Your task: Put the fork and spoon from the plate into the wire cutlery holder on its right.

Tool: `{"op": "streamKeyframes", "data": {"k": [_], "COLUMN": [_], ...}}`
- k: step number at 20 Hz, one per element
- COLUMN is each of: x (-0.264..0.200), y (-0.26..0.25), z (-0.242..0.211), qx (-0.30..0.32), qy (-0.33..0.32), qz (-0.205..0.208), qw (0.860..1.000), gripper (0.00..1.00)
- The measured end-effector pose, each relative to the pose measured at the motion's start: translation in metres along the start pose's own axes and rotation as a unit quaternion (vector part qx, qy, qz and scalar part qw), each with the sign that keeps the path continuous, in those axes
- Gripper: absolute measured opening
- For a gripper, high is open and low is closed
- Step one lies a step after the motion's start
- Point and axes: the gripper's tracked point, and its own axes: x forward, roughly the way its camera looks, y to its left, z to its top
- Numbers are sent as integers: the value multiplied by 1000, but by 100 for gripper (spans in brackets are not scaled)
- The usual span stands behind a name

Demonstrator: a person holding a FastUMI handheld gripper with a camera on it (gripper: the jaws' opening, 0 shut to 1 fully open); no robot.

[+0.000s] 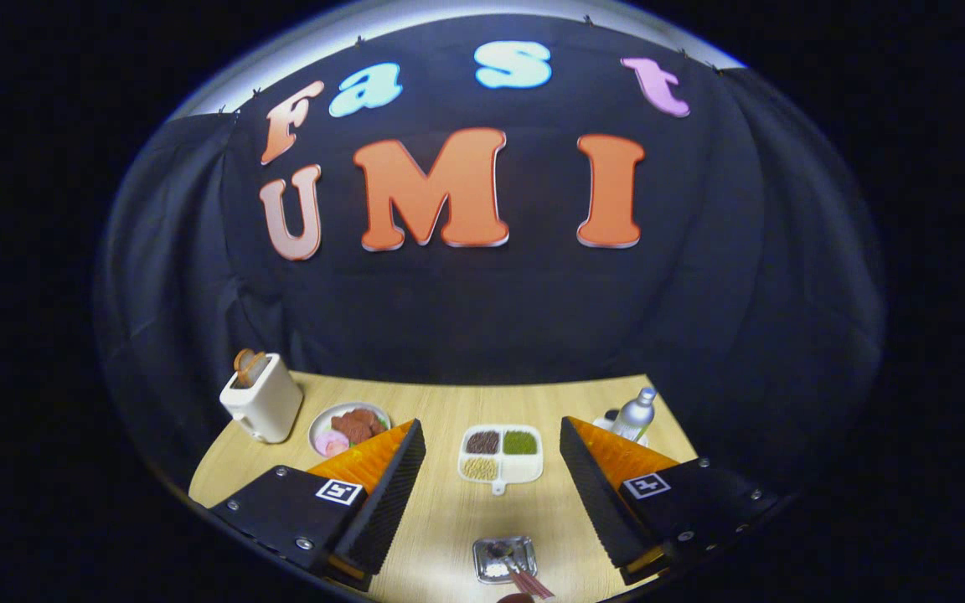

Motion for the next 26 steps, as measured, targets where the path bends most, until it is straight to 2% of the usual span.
{"op": "streamKeyframes", "data": {"k": [4,10,13,26], "x": [-19,-38,-41,-48], "y": [-3,-9,1,35], "z": [43,44,42,57], "qx": [-3,-8,1,-32], "qy": [-95,-141,-148,-178], "qz": [-36,-67,-55,-13], "qw": [995,988,987,984], "gripper": [97,97,98,98]}}
